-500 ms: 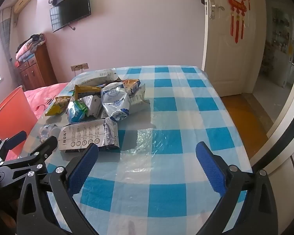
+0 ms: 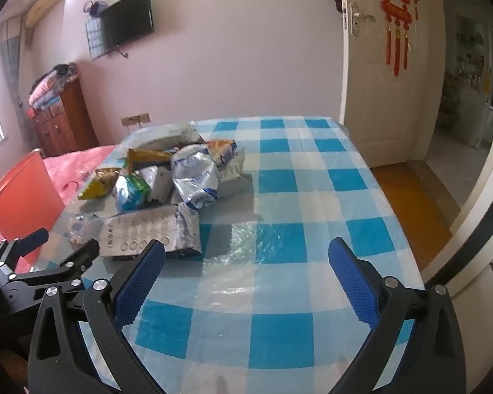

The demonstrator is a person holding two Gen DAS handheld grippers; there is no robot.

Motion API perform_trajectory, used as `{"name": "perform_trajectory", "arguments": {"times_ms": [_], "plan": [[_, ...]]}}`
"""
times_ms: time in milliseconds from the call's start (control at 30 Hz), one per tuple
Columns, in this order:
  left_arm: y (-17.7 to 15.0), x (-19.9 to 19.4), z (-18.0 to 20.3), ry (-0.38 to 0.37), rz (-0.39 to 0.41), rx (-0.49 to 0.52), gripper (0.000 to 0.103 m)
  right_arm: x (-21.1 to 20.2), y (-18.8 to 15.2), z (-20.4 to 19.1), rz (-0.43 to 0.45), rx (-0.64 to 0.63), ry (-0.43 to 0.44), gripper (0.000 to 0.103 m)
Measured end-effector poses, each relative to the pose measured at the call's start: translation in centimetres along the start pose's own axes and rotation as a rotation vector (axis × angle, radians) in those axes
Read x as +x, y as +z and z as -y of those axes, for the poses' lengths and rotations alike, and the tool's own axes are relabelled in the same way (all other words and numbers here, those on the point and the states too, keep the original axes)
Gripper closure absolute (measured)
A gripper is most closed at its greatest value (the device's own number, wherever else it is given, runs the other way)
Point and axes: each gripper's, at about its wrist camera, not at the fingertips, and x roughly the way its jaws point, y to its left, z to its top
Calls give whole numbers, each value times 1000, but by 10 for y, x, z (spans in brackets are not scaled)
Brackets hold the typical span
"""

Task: Collect trash
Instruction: 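Move both tools toward the trash pile on the checked table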

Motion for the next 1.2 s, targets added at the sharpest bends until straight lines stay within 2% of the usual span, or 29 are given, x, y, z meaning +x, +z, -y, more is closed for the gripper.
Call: {"name": "perform_trajectory", "arguments": {"times_ms": [100,333,400,533,667,900,1067,1200], "plan": [[0,-2,-3,5,21,9,4,-2,0,-1,14,-8,7,4],[-6,0,-10,-50,15,-22,4,-4,0,-2,27,-20,12,4],[-10,-1,-12,-47,42,-38,4,-4,0,-3,32,-25,9,4],[-13,-12,-20,-43,150,-79,4,-5,0,-3,42,-30,-1,4],[-13,-21,-17,-26,220,-10,4,-2,-2,-4,31,-31,8,4],[-15,-22,-28,-71,157,0,4,5,-4,-8,-1,-44,21,4],[-18,-16,-37,-56,96,45,4,12,-8,-6,-35,-19,59,4],[-20,-10,-52,-48,52,27,4,21,-11,-6,-62,-9,74,4]]}}
